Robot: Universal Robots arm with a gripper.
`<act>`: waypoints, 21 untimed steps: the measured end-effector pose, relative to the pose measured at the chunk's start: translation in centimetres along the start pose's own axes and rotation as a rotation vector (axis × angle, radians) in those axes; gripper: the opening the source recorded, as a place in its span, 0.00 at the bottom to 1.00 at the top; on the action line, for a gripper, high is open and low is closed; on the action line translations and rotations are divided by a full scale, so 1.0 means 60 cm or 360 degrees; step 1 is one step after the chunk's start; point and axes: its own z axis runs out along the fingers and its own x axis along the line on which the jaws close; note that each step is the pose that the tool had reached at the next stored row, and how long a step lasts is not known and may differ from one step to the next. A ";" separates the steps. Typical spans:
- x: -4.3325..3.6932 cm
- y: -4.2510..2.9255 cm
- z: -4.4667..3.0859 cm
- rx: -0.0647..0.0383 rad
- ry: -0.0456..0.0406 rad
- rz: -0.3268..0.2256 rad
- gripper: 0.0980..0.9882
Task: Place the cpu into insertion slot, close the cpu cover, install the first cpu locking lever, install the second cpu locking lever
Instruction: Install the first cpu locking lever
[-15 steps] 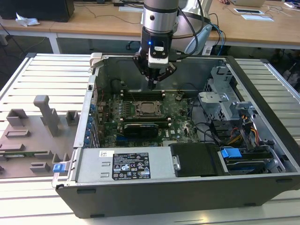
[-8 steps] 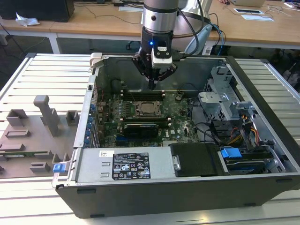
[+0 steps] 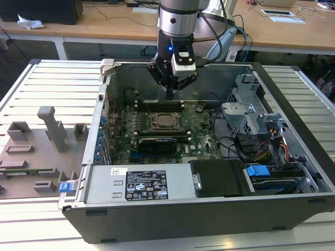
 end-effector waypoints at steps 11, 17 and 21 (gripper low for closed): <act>0.029 -0.012 0.000 0.0000 -0.0001 0.0000 0.00; 0.044 -0.018 0.003 0.0000 -0.0001 0.0000 0.00; 0.046 -0.019 0.010 0.0000 -0.0001 0.0000 0.00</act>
